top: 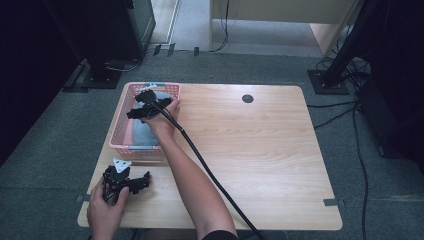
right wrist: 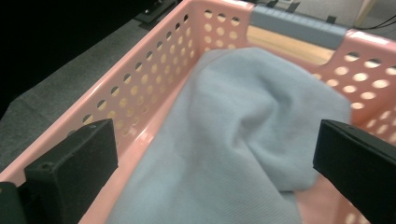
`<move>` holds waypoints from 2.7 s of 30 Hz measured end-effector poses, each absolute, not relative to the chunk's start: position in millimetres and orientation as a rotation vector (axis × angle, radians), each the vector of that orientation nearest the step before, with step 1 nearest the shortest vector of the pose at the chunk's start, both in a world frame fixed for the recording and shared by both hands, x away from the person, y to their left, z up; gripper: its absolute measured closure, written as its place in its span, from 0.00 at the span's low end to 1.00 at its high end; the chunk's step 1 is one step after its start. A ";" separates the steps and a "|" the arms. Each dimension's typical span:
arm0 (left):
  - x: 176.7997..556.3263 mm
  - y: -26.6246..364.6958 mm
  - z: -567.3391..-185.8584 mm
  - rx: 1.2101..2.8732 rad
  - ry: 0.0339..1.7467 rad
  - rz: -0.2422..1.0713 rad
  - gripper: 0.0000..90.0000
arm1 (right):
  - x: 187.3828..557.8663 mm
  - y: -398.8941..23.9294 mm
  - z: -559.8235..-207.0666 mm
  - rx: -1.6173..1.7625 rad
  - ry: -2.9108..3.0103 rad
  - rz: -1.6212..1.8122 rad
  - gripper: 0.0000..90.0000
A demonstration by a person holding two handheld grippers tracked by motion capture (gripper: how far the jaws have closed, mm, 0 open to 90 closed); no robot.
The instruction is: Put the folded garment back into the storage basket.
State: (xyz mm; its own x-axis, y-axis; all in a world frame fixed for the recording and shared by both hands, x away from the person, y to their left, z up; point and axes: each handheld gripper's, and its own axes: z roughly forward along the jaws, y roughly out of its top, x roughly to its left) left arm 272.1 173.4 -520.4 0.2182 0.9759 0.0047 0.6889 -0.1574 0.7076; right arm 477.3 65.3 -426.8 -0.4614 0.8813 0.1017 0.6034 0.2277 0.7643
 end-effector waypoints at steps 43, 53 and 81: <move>272.1 173.3 -520.5 1.917 1.532 0.642 0.00 | 451.2 -5.2 -397.5 1.400 2.072 1.139 0.00; 272.1 173.3 -520.5 1.917 1.533 0.642 0.00 | 446.4 -21.0 -393.2 1.430 2.051 1.149 0.00; 272.1 173.3 -520.4 1.918 1.534 0.641 0.00 | 437.0 -39.6 -381.9 1.426 2.037 1.122 0.00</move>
